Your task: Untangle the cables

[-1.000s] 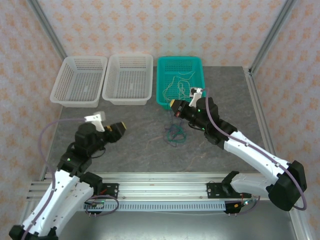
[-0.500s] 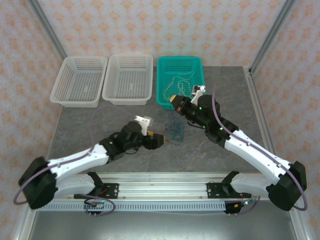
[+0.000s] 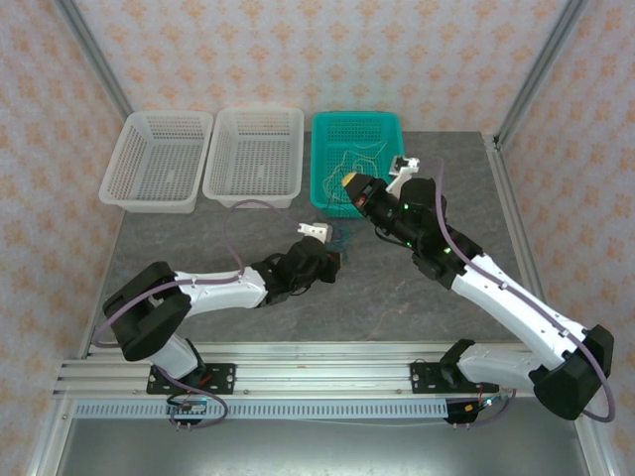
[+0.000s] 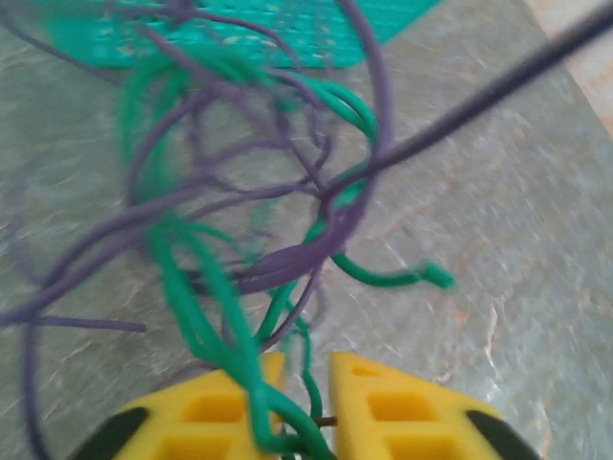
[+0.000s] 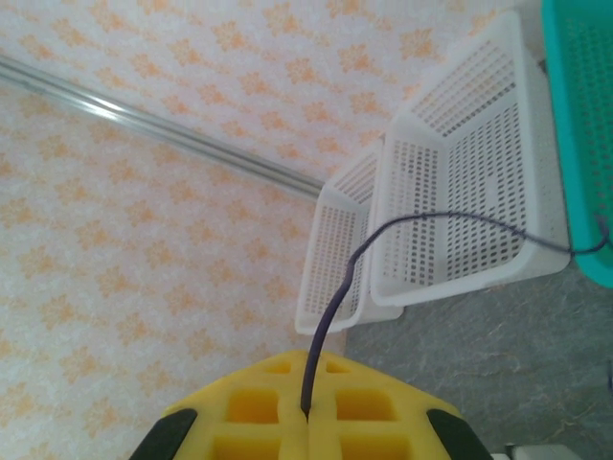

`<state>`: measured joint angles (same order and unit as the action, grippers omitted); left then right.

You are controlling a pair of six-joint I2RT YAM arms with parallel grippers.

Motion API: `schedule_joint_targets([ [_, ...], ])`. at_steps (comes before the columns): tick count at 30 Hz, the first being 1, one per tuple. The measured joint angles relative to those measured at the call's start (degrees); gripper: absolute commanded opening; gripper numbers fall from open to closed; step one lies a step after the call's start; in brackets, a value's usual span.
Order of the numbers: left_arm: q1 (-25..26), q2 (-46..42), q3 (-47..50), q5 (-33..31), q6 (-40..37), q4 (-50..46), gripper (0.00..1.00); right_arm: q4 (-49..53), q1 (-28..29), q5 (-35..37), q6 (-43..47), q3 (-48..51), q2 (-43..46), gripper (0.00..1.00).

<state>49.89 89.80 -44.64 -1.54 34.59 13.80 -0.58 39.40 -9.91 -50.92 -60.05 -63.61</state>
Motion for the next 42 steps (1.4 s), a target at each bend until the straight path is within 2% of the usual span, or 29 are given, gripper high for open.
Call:
schedule_joint_targets([
  [3, 0.0, -0.5, 0.1, -4.0, 1.0, -2.4, 0.00, 5.8, -0.3, 4.5, 1.2, -3.5, 0.4, 0.00],
  [6, 0.0, -2.2, 1.1, -7.7, 2.1, -5.2, 0.00, 12.3, -3.6, 8.6, 2.1, -8.0, 0.5, 0.00],
  [8, 0.0, -3.5, 2.0, -10.6, 3.5, -8.2, 0.00, 15.5, -8.7, 9.6, 2.1, -9.8, 0.9, 0.00],
  [11, -0.5, -4.4, 2.5, -15.3, 6.8, -15.1, 0.00, 19.0, -20.3, 9.2, 1.5, -10.3, 1.6, 0.00],
  [15, -4.3, -4.4, 4.4, -17.9, 10.3, -21.6, 0.00, 22.8, -32.2, 6.9, 0.1, -11.1, 1.4, 0.00],
  [18, -6.9, -5.0, 6.3, -18.7, 11.4, -24.3, 0.00, 23.4, -35.0, 4.6, -0.5, -12.6, 1.2, 0.00],
  [22, -8.2, -8.2, 7.6, -18.8, 11.5, -26.3, 0.01, 22.7, -35.0, 0.2, -1.0, -16.0, 0.7, 0.00],
  [23, -8.4, -9.2, 7.8, -18.6, 11.1, -26.4, 0.08, 21.6, -34.9, -1.6, -1.4, -16.9, 0.4, 0.00],
  [26, -8.5, -13.1, 8.4, -16.9, 9.4, -26.0, 0.41, 16.7, -34.8, -7.0, -3.0, -18.3, -0.9, 0.00],
  [30, -8.5, -21.6, 9.2, -14.9, 6.5, -25.2, 0.74, 10.7, -31.7, -12.2, -3.5, -20.9, -3.9, 0.00],
  [32, -8.5, -27.0, 9.2, -14.7, 5.2, -25.1, 0.86, 9.3, -29.3, -13.4, -3.0, -23.6, -5.6, 0.00],
  [37, -8.5, -39.3, 7.0, -15.5, 2.1, -28.7, 0.93, 5.1, -24.0, -15.7, -1.9, -32.4, -11.5, 0.00],
  [42, -8.5, -48.4, 0.5, -20.4, 1.7, -37.6, 0.96, 2.0, -16.3, -16.3, 2.7, -42.6, -20.8, 0.00],
])
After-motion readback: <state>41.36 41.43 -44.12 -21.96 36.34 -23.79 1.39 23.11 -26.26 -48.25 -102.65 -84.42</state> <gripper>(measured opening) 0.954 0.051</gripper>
